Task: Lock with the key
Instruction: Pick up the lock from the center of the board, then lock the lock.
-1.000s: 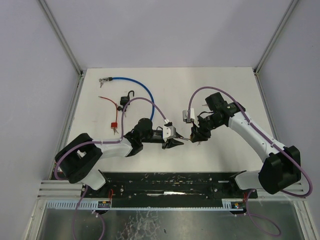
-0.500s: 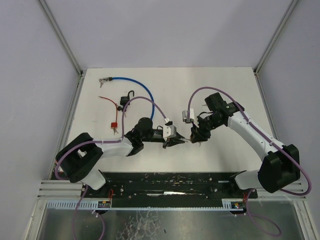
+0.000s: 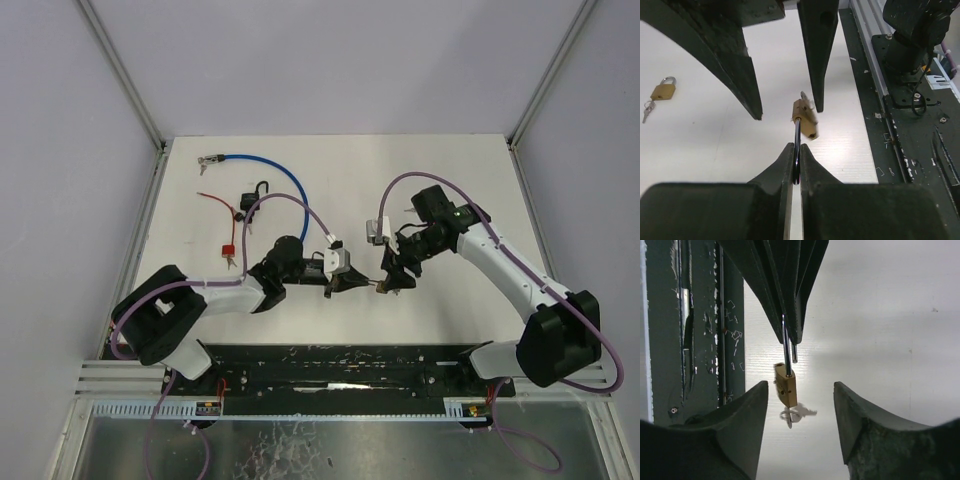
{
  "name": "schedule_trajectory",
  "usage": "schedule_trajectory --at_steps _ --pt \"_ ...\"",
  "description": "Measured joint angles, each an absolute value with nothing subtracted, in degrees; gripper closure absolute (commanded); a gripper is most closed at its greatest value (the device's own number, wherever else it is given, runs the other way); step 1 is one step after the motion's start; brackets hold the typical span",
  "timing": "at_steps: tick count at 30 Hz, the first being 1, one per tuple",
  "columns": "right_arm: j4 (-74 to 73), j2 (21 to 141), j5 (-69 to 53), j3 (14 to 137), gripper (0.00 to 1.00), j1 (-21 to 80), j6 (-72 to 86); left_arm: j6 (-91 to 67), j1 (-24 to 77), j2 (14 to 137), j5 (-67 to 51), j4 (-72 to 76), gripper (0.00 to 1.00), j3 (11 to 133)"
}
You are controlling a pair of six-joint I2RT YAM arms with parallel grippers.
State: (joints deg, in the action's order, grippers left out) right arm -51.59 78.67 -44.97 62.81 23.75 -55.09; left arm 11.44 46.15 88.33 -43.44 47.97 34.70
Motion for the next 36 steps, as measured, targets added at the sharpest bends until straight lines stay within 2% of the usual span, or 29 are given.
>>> schedule_trajectory --at_steps 2,11,17,28,32,36 --pt "-51.59 78.17 -46.19 62.78 0.25 23.09 -55.13 9.78 46.09 88.25 -43.31 49.45 1.00 33.65" --pt "-51.40 66.54 -53.25 59.77 0.16 17.47 -58.24 -0.84 46.09 85.62 -40.86 57.39 1.00 26.96" --pt "-51.55 58.74 -57.74 55.07 0.00 14.24 -63.90 -8.51 46.11 81.56 -37.50 63.24 1.00 22.50" --pt "-51.13 51.35 -64.49 48.99 0.00 10.28 -71.81 -21.50 46.26 77.28 -32.23 69.89 1.00 20.10" --pt "-51.11 50.41 -65.89 47.11 0.10 10.15 -74.89 -23.83 46.26 76.69 -31.83 69.87 1.00 20.10" --pt "-46.52 49.82 -67.18 45.21 0.18 10.11 -71.61 -24.80 46.48 76.09 -31.81 69.91 1.00 20.10"
